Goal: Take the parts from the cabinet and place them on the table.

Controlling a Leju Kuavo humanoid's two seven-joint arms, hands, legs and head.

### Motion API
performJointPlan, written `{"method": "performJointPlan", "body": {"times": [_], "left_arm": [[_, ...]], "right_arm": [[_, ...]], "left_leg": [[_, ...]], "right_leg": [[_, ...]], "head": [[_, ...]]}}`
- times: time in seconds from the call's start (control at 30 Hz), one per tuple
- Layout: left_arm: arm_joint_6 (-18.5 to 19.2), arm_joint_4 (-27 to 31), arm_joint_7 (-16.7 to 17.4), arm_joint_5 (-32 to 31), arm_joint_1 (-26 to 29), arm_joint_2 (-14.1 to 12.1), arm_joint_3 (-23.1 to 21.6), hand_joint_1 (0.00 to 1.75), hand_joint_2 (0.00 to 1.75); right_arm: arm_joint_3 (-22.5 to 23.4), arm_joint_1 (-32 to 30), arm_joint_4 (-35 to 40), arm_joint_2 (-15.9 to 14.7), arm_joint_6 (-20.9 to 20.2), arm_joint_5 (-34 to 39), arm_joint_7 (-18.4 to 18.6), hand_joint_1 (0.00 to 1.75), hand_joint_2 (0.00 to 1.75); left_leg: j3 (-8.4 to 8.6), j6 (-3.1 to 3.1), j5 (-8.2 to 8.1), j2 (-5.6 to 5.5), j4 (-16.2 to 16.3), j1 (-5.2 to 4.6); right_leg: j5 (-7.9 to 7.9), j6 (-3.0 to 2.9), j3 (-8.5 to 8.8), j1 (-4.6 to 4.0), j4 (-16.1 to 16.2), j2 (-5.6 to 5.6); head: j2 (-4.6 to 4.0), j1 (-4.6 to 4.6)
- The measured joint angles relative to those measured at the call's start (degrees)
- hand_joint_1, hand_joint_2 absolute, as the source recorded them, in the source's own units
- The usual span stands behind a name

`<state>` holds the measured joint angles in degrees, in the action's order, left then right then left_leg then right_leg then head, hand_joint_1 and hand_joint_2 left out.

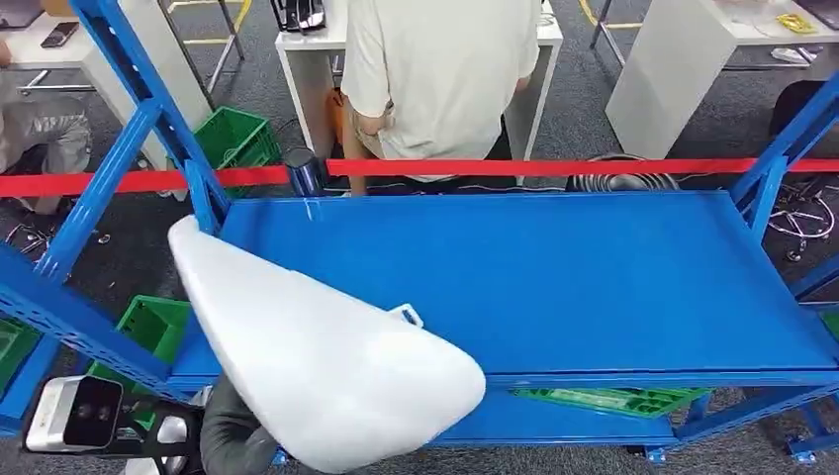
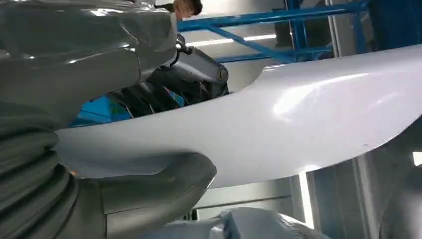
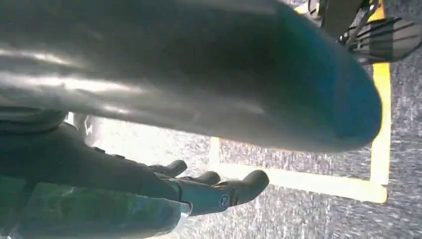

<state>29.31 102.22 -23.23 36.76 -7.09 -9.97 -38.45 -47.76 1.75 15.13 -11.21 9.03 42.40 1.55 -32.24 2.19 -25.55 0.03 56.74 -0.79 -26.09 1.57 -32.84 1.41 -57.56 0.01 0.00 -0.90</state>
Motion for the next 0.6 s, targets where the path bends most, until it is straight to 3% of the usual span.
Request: {"method": "performJointPlan", "body": {"times": [0.03,0.07,0.1,0.17,0.2,0.23,0.27,0.33,0.37,0.4,0.47,0.53,0.57,0.6], "left_arm": [[0.0,0.0,0.0,0.0,0.0,0.0,0.0,1.71,1.75],[0.0,0.1,0.0,0.0,0.0,0.0,0.0,1.69,1.75],[0.0,0.3,0.0,0.0,0.0,-0.1,0.0,1.71,1.75],[0.0,0.3,-0.1,0.0,0.0,-0.1,0.0,1.75,1.75],[0.0,0.3,-0.1,0.1,0.1,-0.1,0.0,1.75,1.75],[0.0,0.3,-0.2,0.3,0.1,-0.2,0.0,1.75,1.75],[0.0,0.3,-0.3,0.4,0.1,-0.2,0.0,1.75,1.75],[0.0,0.4,-0.7,0.9,0.1,-0.2,0.0,1.75,1.75],[0.0,0.7,-0.9,1.8,0.1,-0.2,0.1,1.75,1.75],[0.0,0.9,-0.9,2.6,0.1,-0.2,0.1,1.75,1.75],[0.0,1.0,-0.7,4.0,0.1,-0.3,0.1,1.75,1.75],[0.4,1.2,-0.5,4.6,0.1,-0.3,0.1,1.75,1.75],[0.7,1.4,-0.5,4.6,0.2,-0.3,0.1,1.75,1.75],[1.2,1.4,-0.6,4.7,0.0,-0.3,0.1,1.75,1.75]], "right_arm": [[0.0,0.0,0.0,0.2,0.0,0.0,0.0,0.0,0.0],[0.0,0.0,0.0,0.1,0.0,0.0,0.0,0.0,0.0],[0.0,0.0,0.0,0.0,0.0,0.0,0.0,0.0,0.0],[0.0,0.0,0.0,0.1,0.0,0.0,0.0,0.0,0.0],[0.0,0.0,0.0,0.1,0.0,0.0,0.0,0.0,0.0],[0.0,0.0,0.0,0.1,0.0,0.0,0.0,0.0,0.0],[0.0,0.0,0.0,0.1,0.0,0.0,0.0,0.0,0.0],[0.0,0.0,0.0,0.1,0.0,0.1,0.0,0.0,0.0],[0.0,0.0,0.0,0.1,0.0,0.1,0.0,0.0,0.0],[0.0,0.1,0.0,0.5,0.0,0.1,0.0,0.0,0.0],[0.0,0.0,0.0,0.3,0.0,0.2,0.0,0.0,0.0],[0.0,0.1,0.0,0.4,-0.1,0.3,0.0,0.0,0.0],[0.0,0.1,0.0,0.4,-0.1,0.3,0.0,0.0,0.0],[0.0,0.0,0.0,0.4,-0.1,0.3,0.0,0.0,0.0]], "left_leg": [[-0.18,-0.26,-0.33,-0.02,0.4,0.16],[-0.5,-0.81,-1.31,-0.09,1.6,0.28],[-2.05,-1.33,-3.58,-0.09,4.9,0.54],[-6.53,-1.98,-7.92,-0.08,14.2,0.99],[-8.46,-2.13,-9.05,-0.07,18.1,1.12],[-9.02,-2.14,-8.7,-0.07,19.1,1.21],[-8.17,-2.0,-7.04,-0.08,17.1,1.27],[-2.92,-1.24,-1.86,-0.1,6.9,1.22],[-0.14,-0.46,-0.05,-0.13,1.7,0.99],[0.41,-0.1,-0.82,-0.02,0.4,0.7],[0.11,0.26,-0.7,0.08,0.3,0.31],[0.23,1.03,-0.07,0.01,-0.6,0.19],[0.96,1.13,0.81,0.22,-1.7,0.8],[1.05,1.55,1.02,0.24,-2.1,0.72]], "right_leg": [[0.22,-0.35,0.17,0.82,0.2,0.04],[0.2,-0.49,0.2,0.74,0.2,0.07],[0.22,-0.87,0.21,0.73,0.2,0.07],[0.2,-0.9,0.05,0.64,0.2,0.06],[0.2,-0.9,-0.02,0.59,0.2,0.04],[0.2,-0.9,0.0,0.57,0.2,0.05],[0.2,-0.89,0.07,0.56,0.2,0.08],[0.2,-0.87,0.34,0.46,0.2,0.26],[0.21,-0.85,0.41,0.5,0.3,0.3],[0.2,-0.67,0.3,0.14,0.1,0.27],[0.33,-0.13,0.17,0.38,0.3,0.19],[0.73,0.72,0.43,0.18,1.1,0.09],[0.37,0.64,-0.28,0.27,0.0,-0.02],[-1.0,0.22,-1.4,0.12,-2.2,0.01]], "head": [[0.0,-0.02],[0.0,-0.02],[0.0,-0.17],[0.0,-0.17],[0.0,-0.15],[0.0,-0.18],[0.0,-0.15],[0.0,-0.17],[0.0,-0.18],[0.0,-0.04],[0.0,-0.2],[0.0,-0.11],[0.0,-0.07],[0.0,0.0]]}}
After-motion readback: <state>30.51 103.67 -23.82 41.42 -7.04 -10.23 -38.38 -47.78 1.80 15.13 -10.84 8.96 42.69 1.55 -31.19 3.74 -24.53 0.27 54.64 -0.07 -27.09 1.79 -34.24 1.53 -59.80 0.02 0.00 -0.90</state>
